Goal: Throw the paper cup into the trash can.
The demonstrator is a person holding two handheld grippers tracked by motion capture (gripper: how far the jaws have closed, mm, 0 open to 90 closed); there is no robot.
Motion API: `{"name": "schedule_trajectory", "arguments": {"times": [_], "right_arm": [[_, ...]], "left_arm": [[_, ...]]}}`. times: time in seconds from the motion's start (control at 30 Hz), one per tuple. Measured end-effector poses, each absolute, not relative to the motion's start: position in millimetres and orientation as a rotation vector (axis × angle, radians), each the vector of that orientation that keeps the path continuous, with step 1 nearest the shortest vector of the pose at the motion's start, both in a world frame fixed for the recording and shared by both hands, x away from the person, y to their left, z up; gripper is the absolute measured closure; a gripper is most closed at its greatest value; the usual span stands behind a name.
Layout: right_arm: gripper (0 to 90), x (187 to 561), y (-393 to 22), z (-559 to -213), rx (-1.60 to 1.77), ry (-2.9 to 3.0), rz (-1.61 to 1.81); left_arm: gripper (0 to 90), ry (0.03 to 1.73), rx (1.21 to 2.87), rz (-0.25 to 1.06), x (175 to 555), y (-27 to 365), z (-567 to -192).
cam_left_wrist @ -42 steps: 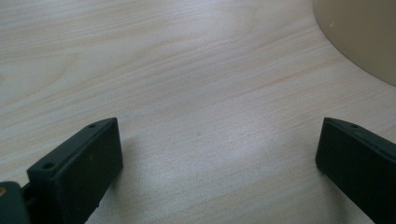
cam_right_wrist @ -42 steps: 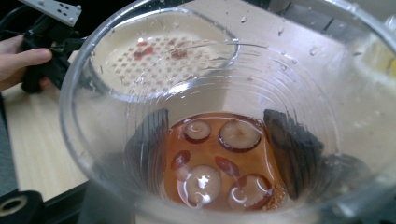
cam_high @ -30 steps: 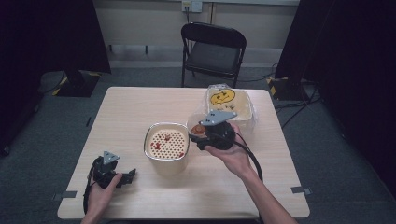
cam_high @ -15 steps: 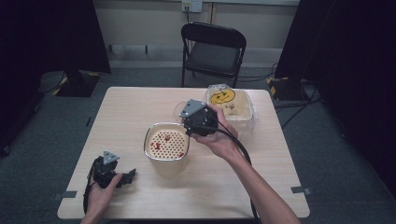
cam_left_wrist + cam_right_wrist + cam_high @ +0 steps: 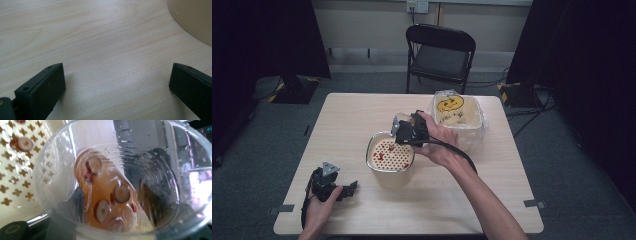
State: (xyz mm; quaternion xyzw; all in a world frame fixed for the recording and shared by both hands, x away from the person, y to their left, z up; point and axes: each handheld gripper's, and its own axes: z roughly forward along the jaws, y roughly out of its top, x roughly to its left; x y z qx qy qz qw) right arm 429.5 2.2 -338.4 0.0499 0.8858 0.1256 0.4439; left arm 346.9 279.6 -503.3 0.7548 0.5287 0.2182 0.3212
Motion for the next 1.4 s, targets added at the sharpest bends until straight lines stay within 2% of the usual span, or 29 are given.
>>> {"name": "schedule_trajectory", "arguments": {"times": [0.93, 1.4], "right_arm": [[48.0, 424, 21, -360, -0.185, 1.948, -0.054], [49.1, 412, 22, -356, -0.312, 1.770, -0.114]], "left_arm": [[0.0, 1.388, 1.983, 0.573, 347, 280, -503], [0.0, 1.389, 1.983, 0.573, 347, 280, -503]]}}
